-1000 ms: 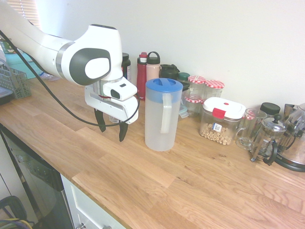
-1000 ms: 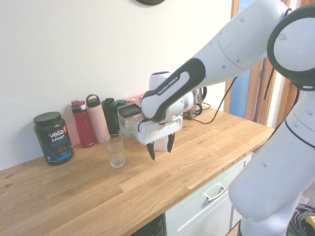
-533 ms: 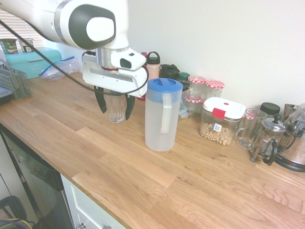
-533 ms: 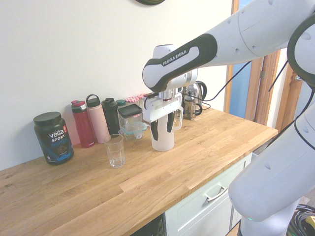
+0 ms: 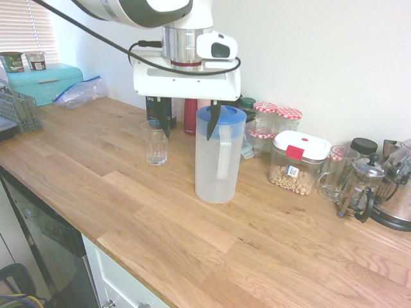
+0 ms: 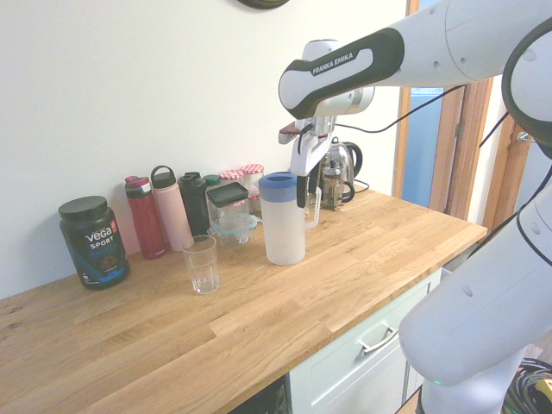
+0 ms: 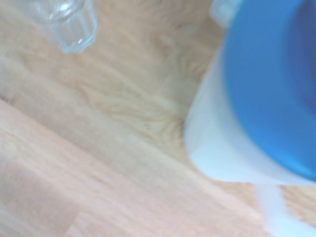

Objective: Pour me some water

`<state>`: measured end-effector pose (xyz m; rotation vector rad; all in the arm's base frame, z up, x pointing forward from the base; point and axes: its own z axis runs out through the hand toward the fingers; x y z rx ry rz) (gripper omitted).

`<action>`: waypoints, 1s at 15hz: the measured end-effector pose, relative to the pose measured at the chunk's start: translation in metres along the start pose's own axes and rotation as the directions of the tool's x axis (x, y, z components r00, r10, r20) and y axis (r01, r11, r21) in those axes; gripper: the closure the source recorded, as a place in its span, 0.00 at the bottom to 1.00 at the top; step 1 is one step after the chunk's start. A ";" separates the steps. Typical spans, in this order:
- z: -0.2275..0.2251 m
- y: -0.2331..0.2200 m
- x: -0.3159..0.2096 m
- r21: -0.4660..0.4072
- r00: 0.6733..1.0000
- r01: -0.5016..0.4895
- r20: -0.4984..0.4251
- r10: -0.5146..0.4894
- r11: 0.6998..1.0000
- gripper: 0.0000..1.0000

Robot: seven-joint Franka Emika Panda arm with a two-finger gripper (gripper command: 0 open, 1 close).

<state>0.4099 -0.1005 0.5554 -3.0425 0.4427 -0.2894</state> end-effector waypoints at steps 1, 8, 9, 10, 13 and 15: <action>-0.006 0.005 0.002 0.009 1.000 -0.008 -0.011 0.008 1.000 0.00; 0.035 0.034 0.040 0.024 0.996 -0.072 -0.043 0.073 0.997 0.00; 0.044 0.034 0.045 0.024 0.996 -0.077 -0.042 0.078 0.997 1.00; 0.052 0.034 0.049 0.024 0.996 -0.080 -0.042 0.081 0.996 1.00; 0.060 0.036 0.054 0.029 0.994 -0.092 -0.048 0.093 0.995 1.00; 0.059 0.037 0.055 0.035 0.993 -0.097 -0.056 0.099 0.995 1.00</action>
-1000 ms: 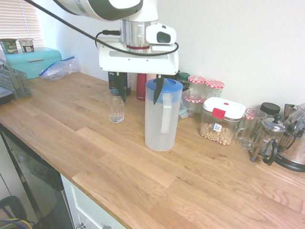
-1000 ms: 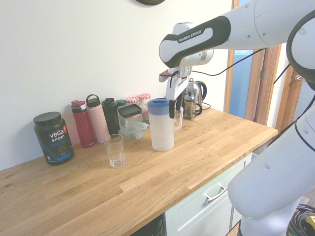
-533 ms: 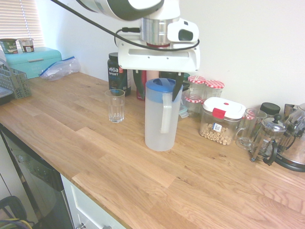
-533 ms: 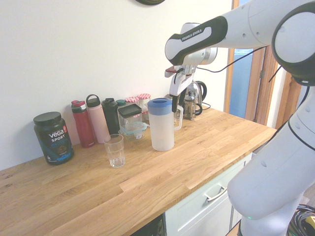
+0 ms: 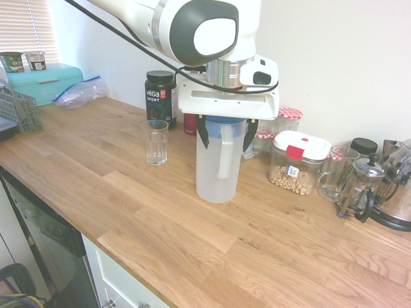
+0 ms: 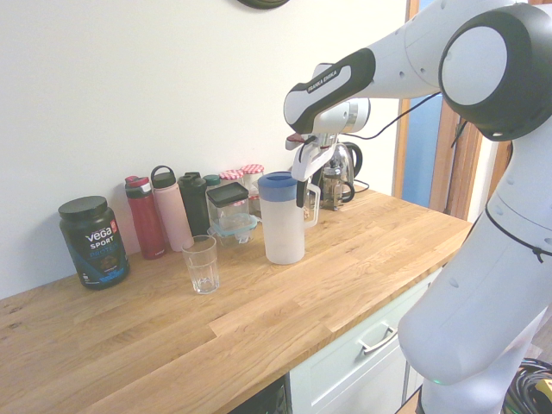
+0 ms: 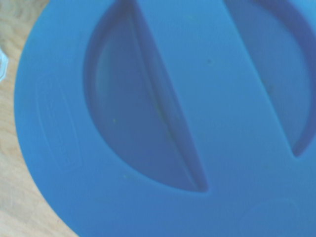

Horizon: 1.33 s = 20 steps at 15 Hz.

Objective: Pour me some water

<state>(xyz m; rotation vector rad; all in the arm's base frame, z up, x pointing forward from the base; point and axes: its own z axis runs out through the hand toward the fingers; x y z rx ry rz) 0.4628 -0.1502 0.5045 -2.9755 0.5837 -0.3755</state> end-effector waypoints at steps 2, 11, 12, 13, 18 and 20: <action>-0.005 -0.001 0.003 0.001 1.000 0.001 -0.009 -0.001 1.000 1.00; -0.009 -0.005 0.005 0.002 1.000 0.008 -0.015 -0.008 1.000 1.00; -0.009 -0.005 0.005 0.002 1.000 0.008 -0.015 -0.008 1.000 1.00; -0.009 -0.005 0.005 0.002 1.000 0.009 -0.015 -0.009 1.000 1.00; -0.009 -0.008 0.004 0.002 1.000 0.011 -0.015 -0.011 1.000 1.00; -0.009 -0.008 0.004 0.002 1.000 0.009 -0.014 -0.009 1.000 1.00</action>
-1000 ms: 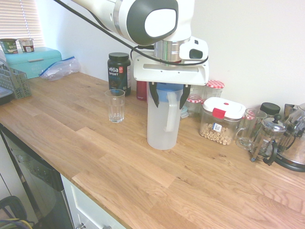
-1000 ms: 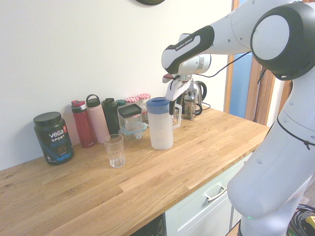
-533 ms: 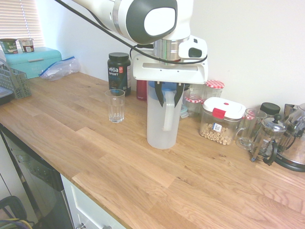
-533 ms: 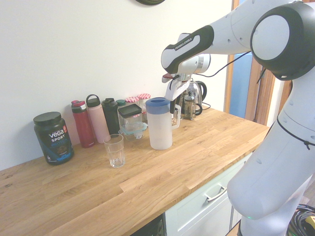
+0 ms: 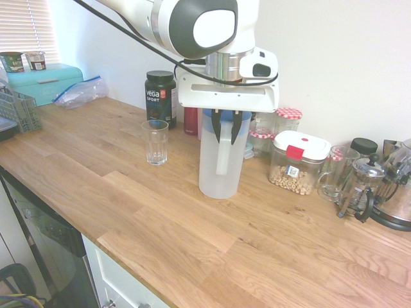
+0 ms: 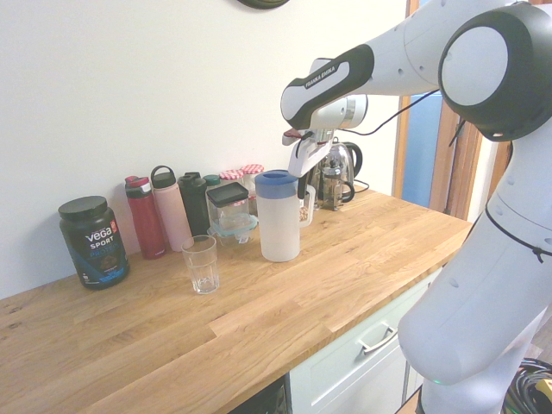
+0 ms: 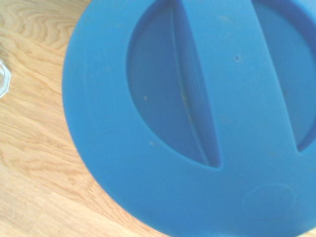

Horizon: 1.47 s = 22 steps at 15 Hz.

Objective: Pour me some water

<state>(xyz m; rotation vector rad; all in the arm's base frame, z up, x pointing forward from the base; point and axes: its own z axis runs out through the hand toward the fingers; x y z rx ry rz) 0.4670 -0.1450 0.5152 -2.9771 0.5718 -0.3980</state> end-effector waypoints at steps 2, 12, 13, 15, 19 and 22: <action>-0.001 0.000 0.000 0.000 1.000 0.000 0.000 0.000 1.000 1.00; -0.041 -0.063 0.007 0.010 0.997 0.077 -0.024 -0.077 0.997 1.00; -0.041 -0.079 0.004 0.007 0.995 0.097 -0.022 -0.097 0.995 1.00; -0.042 -0.113 -0.005 -0.005 0.990 0.140 -0.017 -0.140 0.990 1.00; -0.040 -0.171 -0.023 -0.046 0.979 0.200 -0.018 -0.201 0.979 1.00; -0.039 -0.172 -0.024 -0.105 0.965 0.262 0.021 -0.262 0.959 1.00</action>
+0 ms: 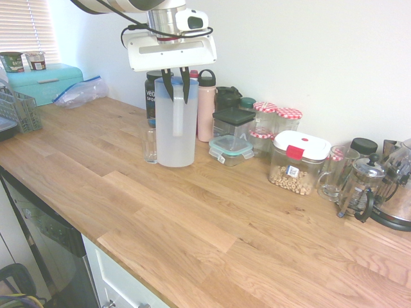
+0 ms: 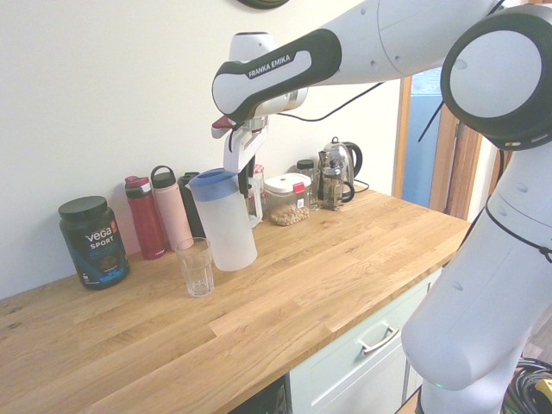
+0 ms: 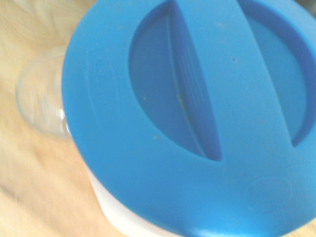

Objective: Pour me some water

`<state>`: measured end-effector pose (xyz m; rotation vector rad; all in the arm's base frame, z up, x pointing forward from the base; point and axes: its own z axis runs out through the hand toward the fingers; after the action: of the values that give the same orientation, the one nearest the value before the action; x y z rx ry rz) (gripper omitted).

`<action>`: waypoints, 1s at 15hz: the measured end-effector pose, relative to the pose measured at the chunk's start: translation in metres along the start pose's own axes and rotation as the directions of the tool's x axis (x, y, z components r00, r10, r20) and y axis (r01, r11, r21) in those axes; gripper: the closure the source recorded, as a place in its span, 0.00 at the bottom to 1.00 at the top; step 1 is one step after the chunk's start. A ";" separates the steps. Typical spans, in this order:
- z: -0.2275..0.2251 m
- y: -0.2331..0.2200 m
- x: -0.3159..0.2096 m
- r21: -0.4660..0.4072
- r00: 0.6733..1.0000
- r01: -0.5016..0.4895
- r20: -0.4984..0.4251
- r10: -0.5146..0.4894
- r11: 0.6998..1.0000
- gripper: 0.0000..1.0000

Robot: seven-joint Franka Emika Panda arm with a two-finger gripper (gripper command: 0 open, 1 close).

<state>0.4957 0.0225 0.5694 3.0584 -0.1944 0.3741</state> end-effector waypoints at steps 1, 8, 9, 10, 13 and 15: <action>-0.002 0.002 -0.001 -0.024 0.999 0.034 0.018 -0.034 0.999 1.00; -0.006 -0.040 -0.016 -0.139 0.971 0.237 0.080 -0.227 0.962 1.00; -0.006 -0.048 -0.020 -0.165 0.962 0.269 0.092 -0.257 0.949 1.00; -0.007 -0.056 -0.024 -0.192 0.953 0.298 0.103 -0.283 0.935 1.00; -0.005 -0.075 -0.032 -0.250 0.931 0.364 0.120 -0.344 0.897 1.00; 0.000 -0.081 -0.032 -0.294 0.919 0.395 0.130 -0.373 0.870 1.00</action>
<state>0.4755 0.1064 0.5581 2.7013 0.3224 0.1882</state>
